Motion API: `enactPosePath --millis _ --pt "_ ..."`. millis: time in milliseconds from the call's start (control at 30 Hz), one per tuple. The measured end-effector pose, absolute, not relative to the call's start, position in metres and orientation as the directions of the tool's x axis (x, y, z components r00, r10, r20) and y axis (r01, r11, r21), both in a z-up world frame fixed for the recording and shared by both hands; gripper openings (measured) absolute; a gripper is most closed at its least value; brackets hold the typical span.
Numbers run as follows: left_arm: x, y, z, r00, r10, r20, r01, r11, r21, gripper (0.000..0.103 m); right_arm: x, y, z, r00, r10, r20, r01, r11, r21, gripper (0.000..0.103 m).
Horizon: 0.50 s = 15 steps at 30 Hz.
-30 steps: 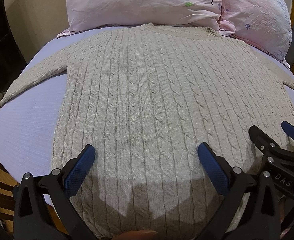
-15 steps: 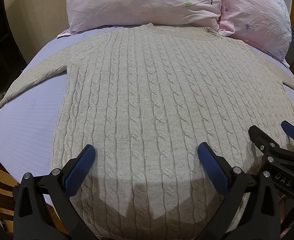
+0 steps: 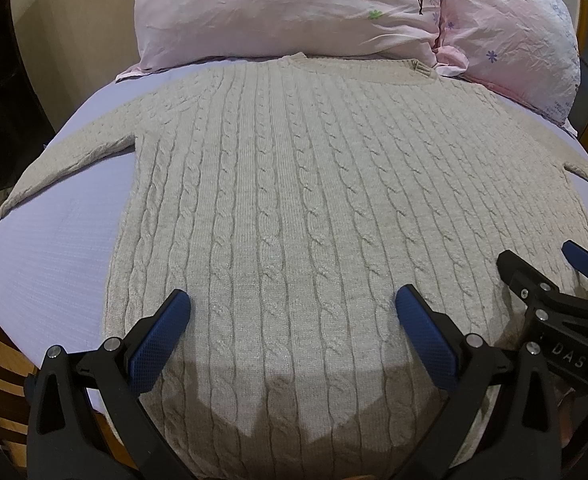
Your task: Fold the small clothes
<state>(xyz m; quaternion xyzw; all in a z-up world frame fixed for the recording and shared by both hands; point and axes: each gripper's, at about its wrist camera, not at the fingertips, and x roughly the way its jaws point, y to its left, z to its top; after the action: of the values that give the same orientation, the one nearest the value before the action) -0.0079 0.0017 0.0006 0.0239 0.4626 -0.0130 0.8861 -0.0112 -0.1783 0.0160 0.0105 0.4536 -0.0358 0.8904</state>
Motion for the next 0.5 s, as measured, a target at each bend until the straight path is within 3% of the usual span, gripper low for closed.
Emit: enactPosePath --millis 500 --pt "-0.008 0.001 0.002 0.593 -0.004 -0.805 0.049 0.998 0.031 0.102 -0.021 -0.185 0.016 0.627 -0.019 -0.779 0.017 1.000 -0.011 0.101"
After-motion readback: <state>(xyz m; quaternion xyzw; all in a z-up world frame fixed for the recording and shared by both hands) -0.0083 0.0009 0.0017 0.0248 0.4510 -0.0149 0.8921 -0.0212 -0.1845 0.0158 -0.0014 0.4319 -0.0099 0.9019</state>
